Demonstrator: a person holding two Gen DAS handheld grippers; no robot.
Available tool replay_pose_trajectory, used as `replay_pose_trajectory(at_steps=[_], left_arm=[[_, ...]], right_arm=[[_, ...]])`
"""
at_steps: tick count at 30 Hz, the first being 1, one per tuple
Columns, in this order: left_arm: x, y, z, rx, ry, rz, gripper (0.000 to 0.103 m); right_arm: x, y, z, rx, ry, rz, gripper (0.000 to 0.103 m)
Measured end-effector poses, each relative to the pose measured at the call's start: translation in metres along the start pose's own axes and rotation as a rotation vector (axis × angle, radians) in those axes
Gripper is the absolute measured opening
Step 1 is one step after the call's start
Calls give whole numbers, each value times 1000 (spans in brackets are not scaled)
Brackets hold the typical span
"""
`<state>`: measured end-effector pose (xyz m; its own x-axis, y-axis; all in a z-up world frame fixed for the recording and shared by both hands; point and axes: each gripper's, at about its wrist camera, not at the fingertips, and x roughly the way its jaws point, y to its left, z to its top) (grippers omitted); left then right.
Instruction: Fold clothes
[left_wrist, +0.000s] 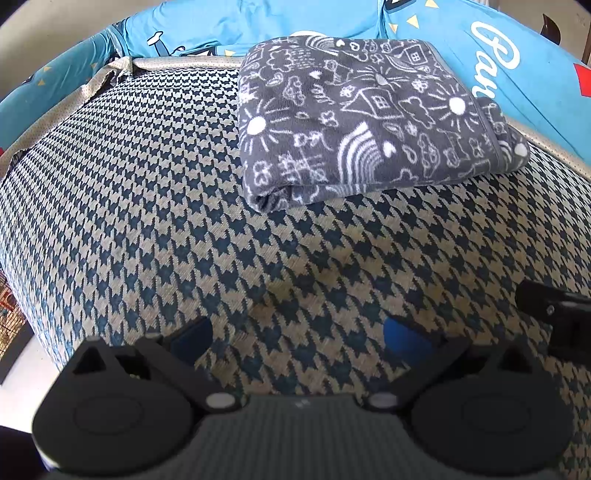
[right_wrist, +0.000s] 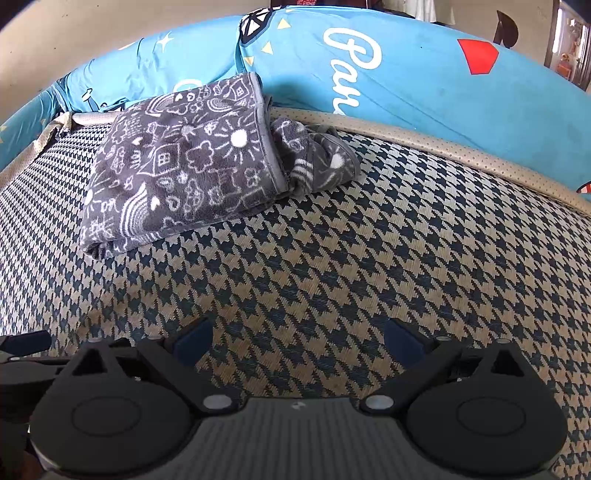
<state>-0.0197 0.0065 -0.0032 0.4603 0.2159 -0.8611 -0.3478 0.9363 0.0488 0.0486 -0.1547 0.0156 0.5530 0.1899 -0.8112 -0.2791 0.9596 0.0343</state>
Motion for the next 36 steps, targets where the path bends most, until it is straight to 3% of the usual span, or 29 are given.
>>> replay_pose_trajectory(at_steps=[20, 36], left_arm=[[10, 5, -2, 5, 24, 17, 103], [11, 7, -2, 16, 15, 17, 103]], right_arm=[[5, 3, 0, 3, 17, 15, 100], [25, 0, -4, 55, 93, 25, 100]])
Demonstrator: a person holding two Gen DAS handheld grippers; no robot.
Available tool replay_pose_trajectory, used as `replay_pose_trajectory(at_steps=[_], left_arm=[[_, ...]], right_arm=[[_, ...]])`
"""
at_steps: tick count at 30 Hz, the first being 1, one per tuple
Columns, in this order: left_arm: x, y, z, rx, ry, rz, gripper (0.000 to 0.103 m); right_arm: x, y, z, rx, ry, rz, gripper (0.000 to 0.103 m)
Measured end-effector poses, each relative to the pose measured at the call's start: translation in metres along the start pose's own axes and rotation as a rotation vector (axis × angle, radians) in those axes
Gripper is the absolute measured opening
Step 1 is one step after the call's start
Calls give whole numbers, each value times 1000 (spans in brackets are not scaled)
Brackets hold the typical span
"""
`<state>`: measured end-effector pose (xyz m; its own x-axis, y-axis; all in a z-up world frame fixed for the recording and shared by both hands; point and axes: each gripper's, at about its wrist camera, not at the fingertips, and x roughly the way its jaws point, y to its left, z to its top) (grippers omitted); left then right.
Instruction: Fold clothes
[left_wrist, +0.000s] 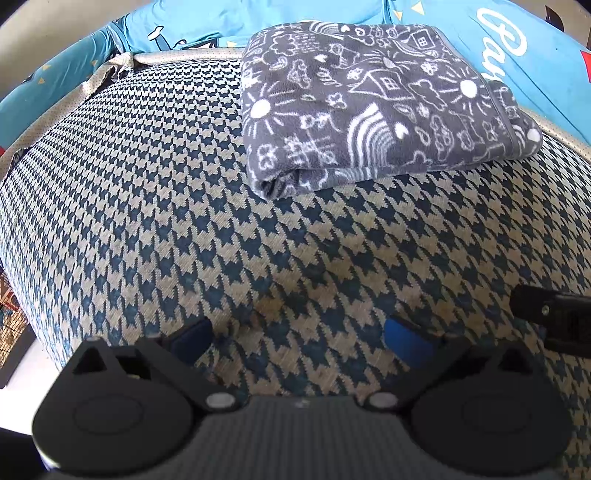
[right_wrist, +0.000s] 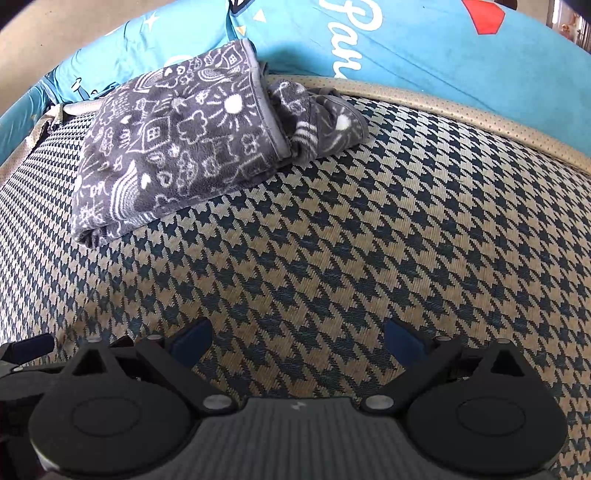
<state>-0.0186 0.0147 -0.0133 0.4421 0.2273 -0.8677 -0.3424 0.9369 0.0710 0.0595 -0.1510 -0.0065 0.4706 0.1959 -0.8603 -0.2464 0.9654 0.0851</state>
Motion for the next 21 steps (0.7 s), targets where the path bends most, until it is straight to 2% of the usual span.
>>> replay_pose_trajectory(at_steps=[9, 21], left_arm=[[1, -2, -1, 12, 7, -9, 103], [1, -5, -6, 43, 7, -38, 103]], right_arm=[[13, -1, 2, 12, 34, -11, 100], [23, 11, 1, -66, 31, -64, 103]])
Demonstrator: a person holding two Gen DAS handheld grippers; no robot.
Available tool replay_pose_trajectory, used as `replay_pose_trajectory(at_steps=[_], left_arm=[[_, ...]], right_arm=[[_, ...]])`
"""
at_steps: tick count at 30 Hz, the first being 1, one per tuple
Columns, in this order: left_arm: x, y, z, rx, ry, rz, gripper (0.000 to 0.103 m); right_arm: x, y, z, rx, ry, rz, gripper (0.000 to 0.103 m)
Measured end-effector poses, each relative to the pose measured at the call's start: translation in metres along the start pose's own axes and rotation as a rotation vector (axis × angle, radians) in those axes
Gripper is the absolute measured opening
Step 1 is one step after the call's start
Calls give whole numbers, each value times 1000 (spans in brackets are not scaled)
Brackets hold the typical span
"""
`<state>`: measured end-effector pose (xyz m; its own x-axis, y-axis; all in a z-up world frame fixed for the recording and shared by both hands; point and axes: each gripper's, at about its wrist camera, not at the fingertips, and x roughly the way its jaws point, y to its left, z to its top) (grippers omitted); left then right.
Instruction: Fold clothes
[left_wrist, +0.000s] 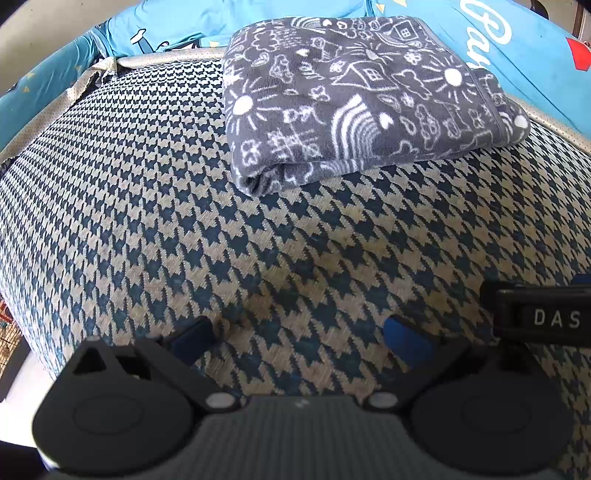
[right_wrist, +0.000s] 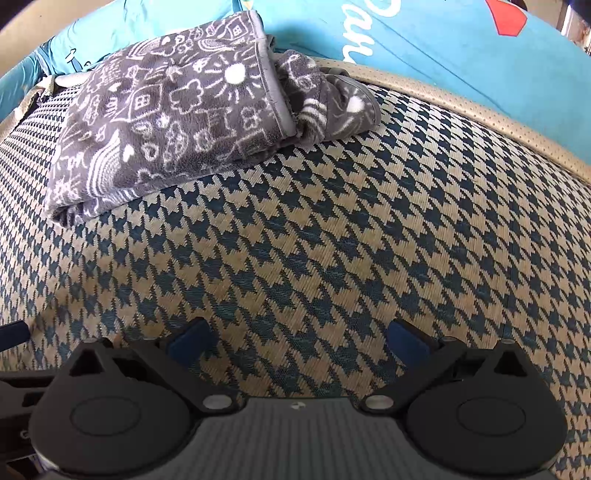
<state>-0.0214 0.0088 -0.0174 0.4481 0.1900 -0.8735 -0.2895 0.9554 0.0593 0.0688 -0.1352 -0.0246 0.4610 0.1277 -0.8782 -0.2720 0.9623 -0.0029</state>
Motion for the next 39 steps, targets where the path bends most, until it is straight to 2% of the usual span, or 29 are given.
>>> replay_pose_trajectory(at_steps=[13, 19, 21, 22, 24, 28, 32, 39], left_arm=[[-4, -4, -6, -5, -11, -21, 103], [-4, -7, -6, -6, 0, -18, 103], [-4, -6, -5, -5, 8, -22, 103], [-3, -5, -4, -2, 11, -25, 103], [-1, -2, -3, 0, 13, -30, 103], [3, 3, -1, 0, 9, -32, 103], [3, 2, -4, -4, -1, -29, 103], [2, -3, -5, 0, 1, -26, 103]], right_arm=[[5, 3, 13, 0, 19, -20, 103], [15, 7, 37, -3, 67, -25, 103], [41, -2, 93, -3, 74, -25, 103], [47, -24, 104, -5, 75, -21, 103], [52, -27, 115, -6, 77, -22, 103], [56, -23, 127, -6, 74, -24, 103], [54, -17, 124, -6, 71, -25, 103], [64, -23, 147, -8, 66, -23, 103]])
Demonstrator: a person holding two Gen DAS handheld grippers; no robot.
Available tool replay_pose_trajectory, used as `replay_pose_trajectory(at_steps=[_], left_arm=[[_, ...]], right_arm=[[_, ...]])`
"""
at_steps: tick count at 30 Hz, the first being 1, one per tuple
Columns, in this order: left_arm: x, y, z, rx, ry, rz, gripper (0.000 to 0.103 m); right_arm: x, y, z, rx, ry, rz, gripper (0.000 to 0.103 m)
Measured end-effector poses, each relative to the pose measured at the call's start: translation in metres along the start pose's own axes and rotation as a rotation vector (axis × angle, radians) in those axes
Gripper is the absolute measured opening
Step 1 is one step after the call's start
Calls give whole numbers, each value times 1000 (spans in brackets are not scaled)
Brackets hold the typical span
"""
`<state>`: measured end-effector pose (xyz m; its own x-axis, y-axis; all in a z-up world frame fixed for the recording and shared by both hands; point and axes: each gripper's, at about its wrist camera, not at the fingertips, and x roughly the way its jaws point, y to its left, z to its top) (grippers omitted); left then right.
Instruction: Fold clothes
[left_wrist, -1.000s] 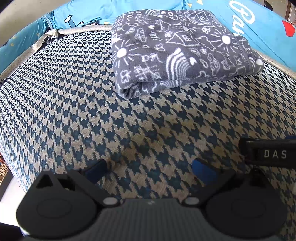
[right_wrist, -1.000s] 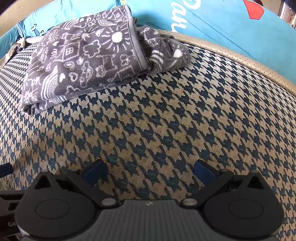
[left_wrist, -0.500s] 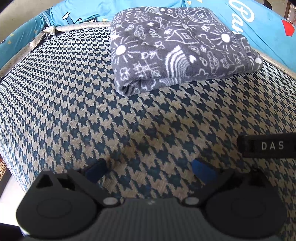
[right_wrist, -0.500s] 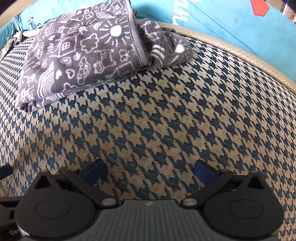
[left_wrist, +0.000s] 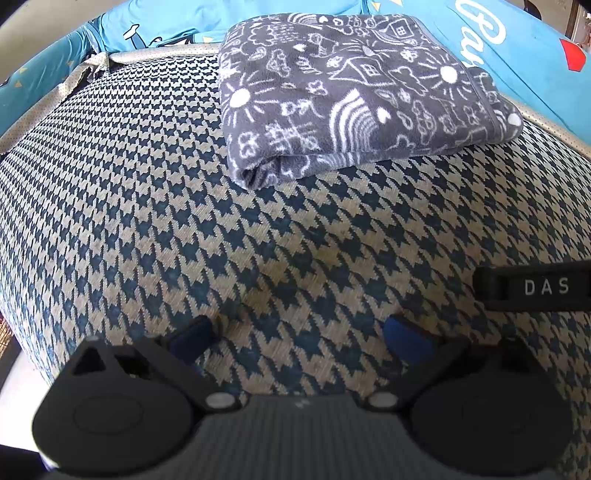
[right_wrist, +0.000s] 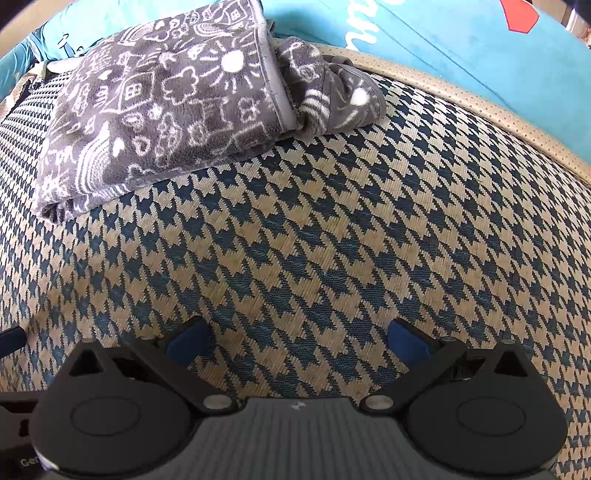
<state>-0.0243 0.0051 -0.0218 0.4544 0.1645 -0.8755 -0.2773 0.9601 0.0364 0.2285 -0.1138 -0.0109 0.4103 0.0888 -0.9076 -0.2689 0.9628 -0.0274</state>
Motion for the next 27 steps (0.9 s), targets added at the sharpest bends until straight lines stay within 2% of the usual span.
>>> replay_pose_trajectory(at_steps=[12, 16, 27], left_arm=[[-3, -6, -1, 10, -7, 31, 103], [-2, -5, 0, 19, -7, 37, 103], [4, 1, 9, 47, -10, 64, 103]], right_arm=[[2, 2, 7, 6, 2, 2, 103], [2, -17, 10, 7, 3, 6, 103], [14, -33, 30, 7, 5, 8, 103]])
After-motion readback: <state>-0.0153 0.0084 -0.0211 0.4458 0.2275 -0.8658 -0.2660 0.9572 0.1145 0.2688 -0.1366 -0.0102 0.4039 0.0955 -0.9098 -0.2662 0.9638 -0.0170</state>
